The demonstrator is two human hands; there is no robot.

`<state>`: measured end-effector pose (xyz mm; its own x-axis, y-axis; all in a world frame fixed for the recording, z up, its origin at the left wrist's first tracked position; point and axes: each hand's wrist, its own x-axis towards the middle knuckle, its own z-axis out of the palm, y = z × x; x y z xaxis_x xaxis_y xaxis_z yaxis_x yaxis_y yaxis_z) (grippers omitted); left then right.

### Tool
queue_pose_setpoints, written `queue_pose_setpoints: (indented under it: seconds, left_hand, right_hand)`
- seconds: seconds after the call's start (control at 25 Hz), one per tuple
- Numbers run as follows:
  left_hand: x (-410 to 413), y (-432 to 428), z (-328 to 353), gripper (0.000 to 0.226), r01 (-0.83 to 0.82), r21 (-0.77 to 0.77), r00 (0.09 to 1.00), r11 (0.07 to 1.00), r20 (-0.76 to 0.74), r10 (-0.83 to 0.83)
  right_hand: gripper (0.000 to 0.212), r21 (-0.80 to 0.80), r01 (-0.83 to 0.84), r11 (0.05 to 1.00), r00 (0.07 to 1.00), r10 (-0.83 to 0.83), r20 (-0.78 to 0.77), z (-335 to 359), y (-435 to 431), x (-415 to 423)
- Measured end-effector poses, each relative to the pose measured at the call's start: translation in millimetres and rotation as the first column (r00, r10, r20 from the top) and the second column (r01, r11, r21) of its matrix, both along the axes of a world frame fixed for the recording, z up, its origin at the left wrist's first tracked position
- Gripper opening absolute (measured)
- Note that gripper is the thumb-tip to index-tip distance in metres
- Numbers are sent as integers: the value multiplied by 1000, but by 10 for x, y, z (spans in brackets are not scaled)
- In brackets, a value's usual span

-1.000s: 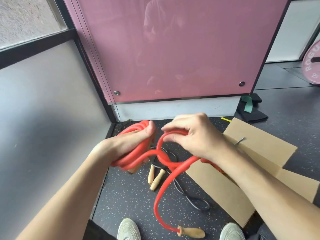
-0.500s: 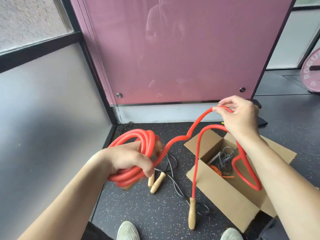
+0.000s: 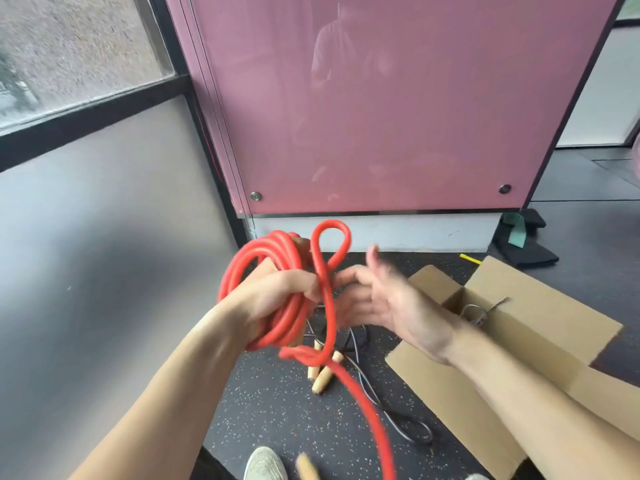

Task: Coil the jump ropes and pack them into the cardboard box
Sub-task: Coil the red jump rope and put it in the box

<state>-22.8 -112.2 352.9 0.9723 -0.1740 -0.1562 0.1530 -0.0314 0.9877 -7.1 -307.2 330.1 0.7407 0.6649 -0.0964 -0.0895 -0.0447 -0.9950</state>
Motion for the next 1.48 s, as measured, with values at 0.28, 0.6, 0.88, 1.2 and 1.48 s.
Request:
queue_pose_setpoints:
  seconds: [0.28,0.6,0.88,1.2,1.48]
  left_hand:
    - [169,98,-86,19,-558,303,798,773,452,399]
    - [173,-39,-189,22,-575,372,776,729,529,343]
    - [252,296,-154,13,-655,462,708,598,652,271]
    - [-147,-281,-256,30,596,219,790,773,-334,-514]
    - [-287,-513,27,41,681,-708,487,188,247,-838]
  right_hand:
    - [44,-165,428,889,847,-331,416,-352,376,-247]
    - [19,11,605,796,643,-497,583,-232,266,36]
    - [42,77,910,407,296,-769,566,144,-386,465]
    - [41,391,801,453,-108,-532,839,9,-399,688]
    - [47,-22,739,673,440,-458,772,-443,16,434]
